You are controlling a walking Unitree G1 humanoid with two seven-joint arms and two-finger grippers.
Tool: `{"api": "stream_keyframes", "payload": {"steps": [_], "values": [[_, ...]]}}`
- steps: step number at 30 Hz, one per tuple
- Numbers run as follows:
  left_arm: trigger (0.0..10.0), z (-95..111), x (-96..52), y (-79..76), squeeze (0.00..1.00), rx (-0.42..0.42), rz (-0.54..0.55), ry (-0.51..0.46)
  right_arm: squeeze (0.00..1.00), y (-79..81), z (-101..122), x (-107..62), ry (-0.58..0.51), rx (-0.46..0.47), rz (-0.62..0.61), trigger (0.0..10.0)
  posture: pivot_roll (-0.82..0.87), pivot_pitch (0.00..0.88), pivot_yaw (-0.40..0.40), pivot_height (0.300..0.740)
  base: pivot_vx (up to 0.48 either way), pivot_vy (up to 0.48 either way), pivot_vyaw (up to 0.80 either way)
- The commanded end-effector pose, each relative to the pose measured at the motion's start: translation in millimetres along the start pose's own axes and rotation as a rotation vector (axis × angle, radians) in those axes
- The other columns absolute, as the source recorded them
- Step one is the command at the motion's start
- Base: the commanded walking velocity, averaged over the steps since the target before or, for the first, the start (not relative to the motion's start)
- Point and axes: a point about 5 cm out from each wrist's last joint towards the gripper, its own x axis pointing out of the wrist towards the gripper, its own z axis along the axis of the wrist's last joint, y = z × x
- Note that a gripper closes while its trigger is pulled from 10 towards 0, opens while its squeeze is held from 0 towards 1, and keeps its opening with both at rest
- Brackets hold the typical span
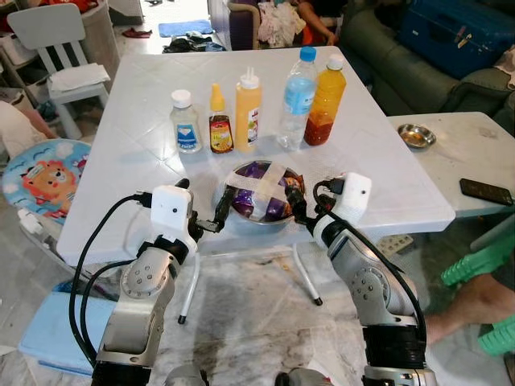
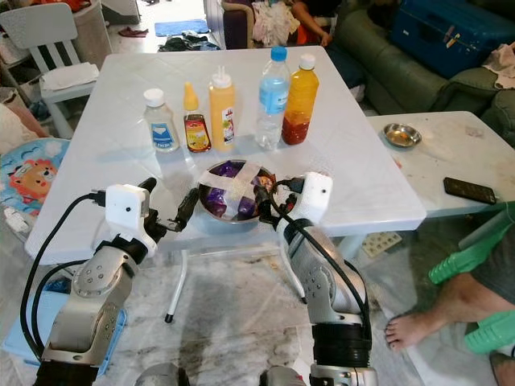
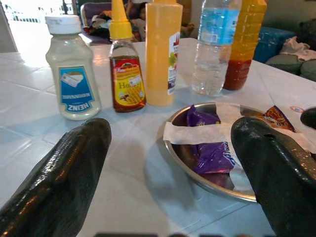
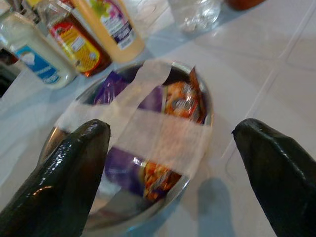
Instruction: Restocking fridge
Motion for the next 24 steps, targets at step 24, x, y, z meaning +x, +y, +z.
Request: {"api": "stream_keyframes", "payload": {"steps": [24], "values": [[10.0,3.0,0.4,-8.6,0.0,0.024,-0.041,0.002,0.0,-6.9,4.0,13.2,0.118,0.118,0.043,10.0,0.03,0.0,-0.008,0.74,0.0,0.0,0.0]]}}
